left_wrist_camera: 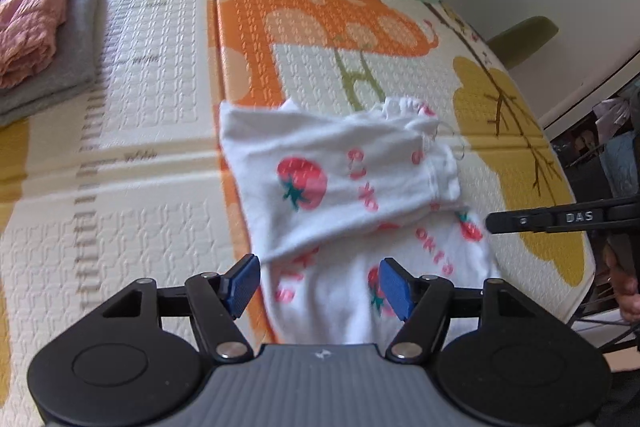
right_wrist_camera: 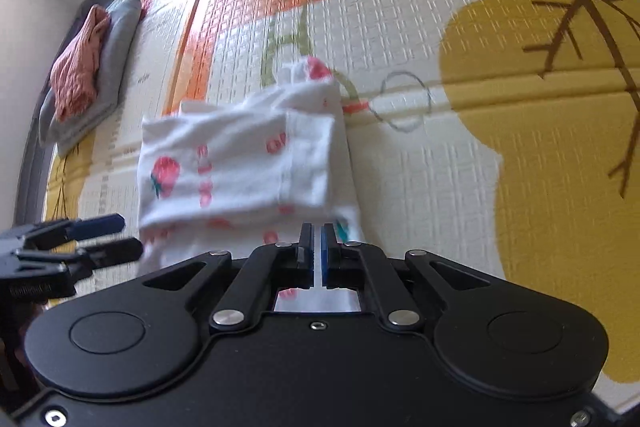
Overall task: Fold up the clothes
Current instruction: 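Move the left gripper to the shirt hem and grasp it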
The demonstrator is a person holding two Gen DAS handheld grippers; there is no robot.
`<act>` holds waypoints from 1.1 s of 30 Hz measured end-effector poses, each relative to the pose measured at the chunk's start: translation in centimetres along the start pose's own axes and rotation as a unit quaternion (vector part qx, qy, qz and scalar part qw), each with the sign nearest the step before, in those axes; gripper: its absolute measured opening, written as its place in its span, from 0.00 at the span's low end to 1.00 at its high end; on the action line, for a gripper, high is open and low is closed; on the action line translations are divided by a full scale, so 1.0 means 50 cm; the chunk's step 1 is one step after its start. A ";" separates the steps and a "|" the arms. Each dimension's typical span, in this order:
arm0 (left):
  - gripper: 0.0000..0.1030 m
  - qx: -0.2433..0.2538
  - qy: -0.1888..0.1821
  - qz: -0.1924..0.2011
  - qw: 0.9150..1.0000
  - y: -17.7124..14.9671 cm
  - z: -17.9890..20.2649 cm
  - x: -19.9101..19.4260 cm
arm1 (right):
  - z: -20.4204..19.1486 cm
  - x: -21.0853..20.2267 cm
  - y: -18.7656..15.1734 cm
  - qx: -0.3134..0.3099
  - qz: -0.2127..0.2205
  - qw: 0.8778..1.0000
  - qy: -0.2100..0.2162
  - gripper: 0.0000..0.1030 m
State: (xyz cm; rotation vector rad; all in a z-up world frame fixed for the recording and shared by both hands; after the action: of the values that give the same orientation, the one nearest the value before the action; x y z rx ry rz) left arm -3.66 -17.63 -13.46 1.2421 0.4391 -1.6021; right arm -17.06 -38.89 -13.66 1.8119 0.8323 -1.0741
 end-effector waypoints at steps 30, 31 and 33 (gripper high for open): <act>0.69 0.044 0.007 -0.105 0.993 -0.195 0.015 0.012 | -0.004 -0.045 -0.247 -0.043 -0.081 0.995 0.025 0.20; 0.70 0.047 0.008 -0.105 0.993 -0.197 0.017 0.013 | -0.007 -0.044 -0.250 -0.046 -0.082 0.995 0.027 0.23; 0.71 0.046 0.008 -0.106 0.993 -0.198 0.018 0.013 | -0.012 -0.044 -0.256 -0.052 -0.083 0.995 0.027 0.26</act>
State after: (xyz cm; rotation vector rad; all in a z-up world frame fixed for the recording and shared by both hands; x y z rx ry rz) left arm -12.64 -14.50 -16.45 1.3142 0.5258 -1.8093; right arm -28.63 -33.27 -15.72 1.7149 1.0670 -1.0691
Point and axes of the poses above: each gripper's, at about its wrist camera, not at the fingertips, and x roughly the way its jaws point, z to its right, y to its top, the point moved 7 cm from there along x, roughly the way its jaws point, and after that the axes turned 14 degrees about -x, right-handed, at the moved point
